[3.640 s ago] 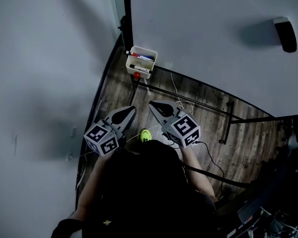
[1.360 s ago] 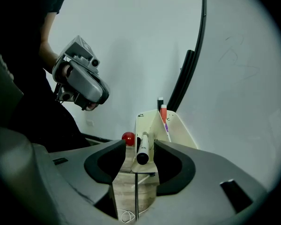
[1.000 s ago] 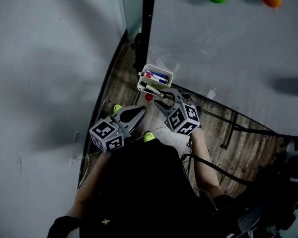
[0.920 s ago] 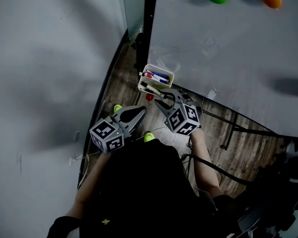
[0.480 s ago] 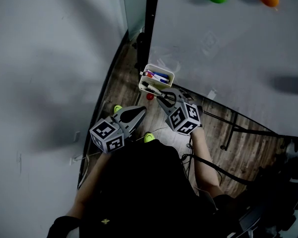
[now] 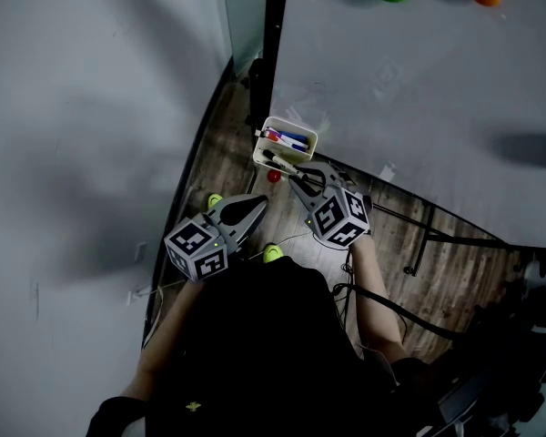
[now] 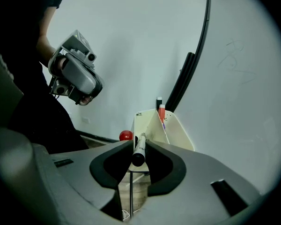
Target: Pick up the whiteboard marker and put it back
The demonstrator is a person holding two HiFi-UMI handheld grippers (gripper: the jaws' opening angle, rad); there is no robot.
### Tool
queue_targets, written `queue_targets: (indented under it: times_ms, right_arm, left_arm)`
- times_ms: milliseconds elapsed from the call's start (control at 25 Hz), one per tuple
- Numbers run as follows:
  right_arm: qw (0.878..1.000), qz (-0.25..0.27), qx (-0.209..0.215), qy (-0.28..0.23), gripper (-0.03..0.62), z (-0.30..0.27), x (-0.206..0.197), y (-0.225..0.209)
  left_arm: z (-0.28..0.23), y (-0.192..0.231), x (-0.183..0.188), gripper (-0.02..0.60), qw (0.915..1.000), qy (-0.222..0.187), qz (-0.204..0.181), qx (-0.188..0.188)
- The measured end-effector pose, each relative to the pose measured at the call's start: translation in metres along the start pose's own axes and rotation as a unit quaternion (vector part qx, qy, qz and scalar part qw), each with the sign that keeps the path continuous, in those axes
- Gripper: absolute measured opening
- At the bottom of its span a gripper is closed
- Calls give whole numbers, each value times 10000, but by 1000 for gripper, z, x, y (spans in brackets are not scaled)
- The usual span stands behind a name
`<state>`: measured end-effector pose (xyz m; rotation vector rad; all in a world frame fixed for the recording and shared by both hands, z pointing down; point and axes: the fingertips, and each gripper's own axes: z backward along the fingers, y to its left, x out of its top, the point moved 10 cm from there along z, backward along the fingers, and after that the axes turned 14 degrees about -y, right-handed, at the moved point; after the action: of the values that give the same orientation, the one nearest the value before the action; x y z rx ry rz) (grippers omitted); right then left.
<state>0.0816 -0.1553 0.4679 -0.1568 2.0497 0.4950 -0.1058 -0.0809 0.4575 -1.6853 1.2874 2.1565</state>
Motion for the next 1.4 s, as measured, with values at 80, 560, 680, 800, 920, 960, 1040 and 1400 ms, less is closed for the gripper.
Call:
queue_targets:
  times_ms: [80, 560, 680, 800, 920, 960, 1040, 1400]
  right_arm:
    - [10000, -9, -17, -38, 77, 2, 1, 0]
    - [9984, -386, -224, -350, 75, 13, 6, 0]
    - [9977, -471, -247, -428, 75, 16, 9, -1]
    - [9974, -480, -283, -450, 75, 18, 12, 0]
    - [9972, -464, -352, -459, 75, 20, 15, 2]
    - [9971, -465, -380, -477, 75, 21, 16, 2]
    - [9966, -469, -445, -513, 75, 23, 18, 1]
    - [9933, -625, -636, -730, 75, 42, 32, 2]
  left_arm:
    - [0, -1, 0, 21, 10000, -36, -17, 8]
    - [0, -6, -2, 21, 9999, -64, -55, -60]
    - [0, -8, -3, 21, 9999, -38, -44, -83]
    - [1, -10, -1, 21, 9999, -88, -68, -89]
    - [3, -11, -1, 21, 9999, -107, -92, -84]
    - [4, -11, -1, 21, 9999, -112, -98, -83]
    - [4, -11, -2, 21, 9998, -129, -93, -83]
    - [2, -19, -6, 21, 9997, -111, -153, -172]
